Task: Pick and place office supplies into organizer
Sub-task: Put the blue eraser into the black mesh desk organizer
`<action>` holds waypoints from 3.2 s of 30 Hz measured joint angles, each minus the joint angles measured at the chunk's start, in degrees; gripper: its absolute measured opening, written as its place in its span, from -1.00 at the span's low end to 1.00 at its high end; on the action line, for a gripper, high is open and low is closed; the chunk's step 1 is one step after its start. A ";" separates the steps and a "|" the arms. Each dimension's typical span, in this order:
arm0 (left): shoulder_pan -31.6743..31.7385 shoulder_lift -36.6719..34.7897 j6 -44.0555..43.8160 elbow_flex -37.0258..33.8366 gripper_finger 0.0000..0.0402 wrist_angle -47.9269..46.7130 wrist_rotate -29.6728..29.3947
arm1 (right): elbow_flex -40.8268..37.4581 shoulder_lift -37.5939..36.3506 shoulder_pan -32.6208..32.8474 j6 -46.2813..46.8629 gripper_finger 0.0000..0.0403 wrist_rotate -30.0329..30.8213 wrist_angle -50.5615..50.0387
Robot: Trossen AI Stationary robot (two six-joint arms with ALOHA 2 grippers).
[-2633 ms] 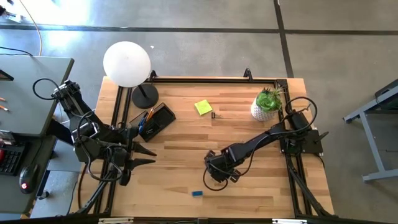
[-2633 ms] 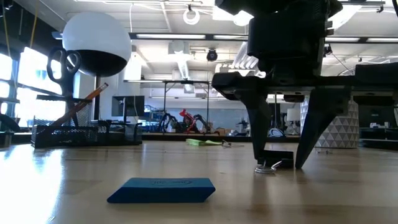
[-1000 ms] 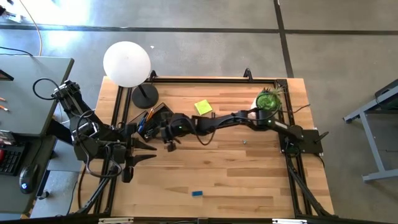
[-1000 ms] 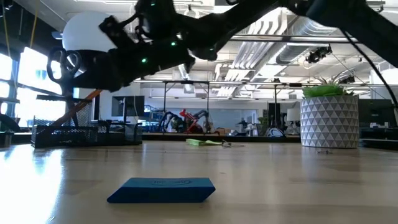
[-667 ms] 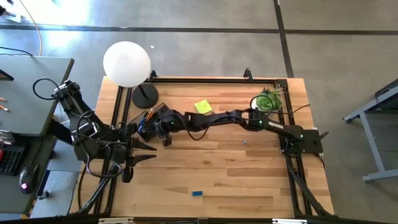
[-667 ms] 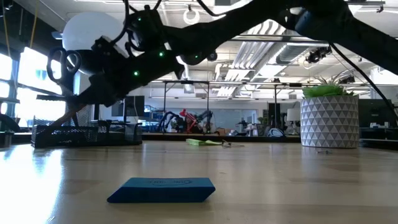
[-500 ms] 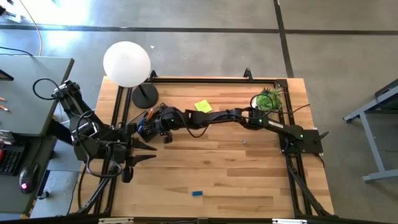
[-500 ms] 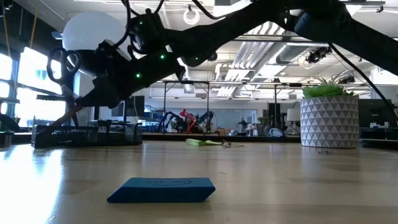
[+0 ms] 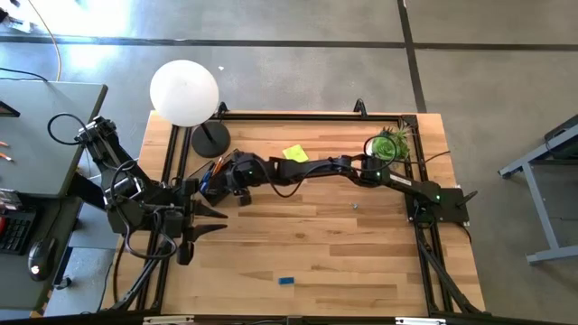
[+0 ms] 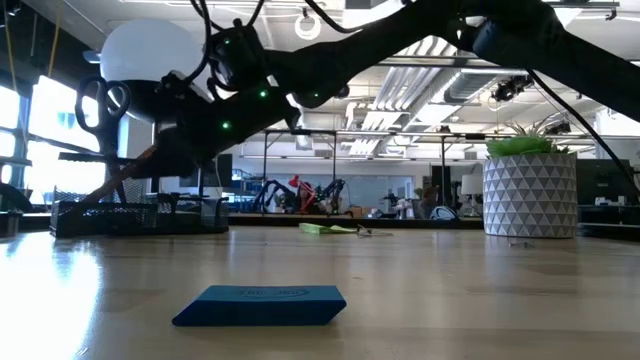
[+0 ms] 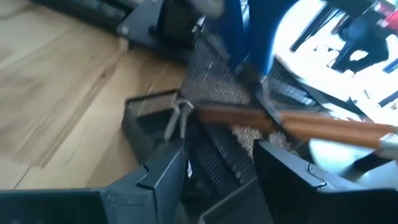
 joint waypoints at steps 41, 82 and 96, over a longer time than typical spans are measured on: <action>0.00 0.03 -8.68 0.00 -0.61 -2.65 -1.85 | 0.02 -11.52 19.47 24.13 -0.66 25.08 -58.16; -0.02 8.32 -25.55 -0.02 -0.61 -2.74 4.14 | -0.02 -8.07 38.09 46.56 -0.32 23.80 -53.07; -0.02 8.17 -23.86 -0.02 -0.61 -2.01 4.05 | 0.06 -5.22 35.27 41.81 -0.12 11.20 -55.45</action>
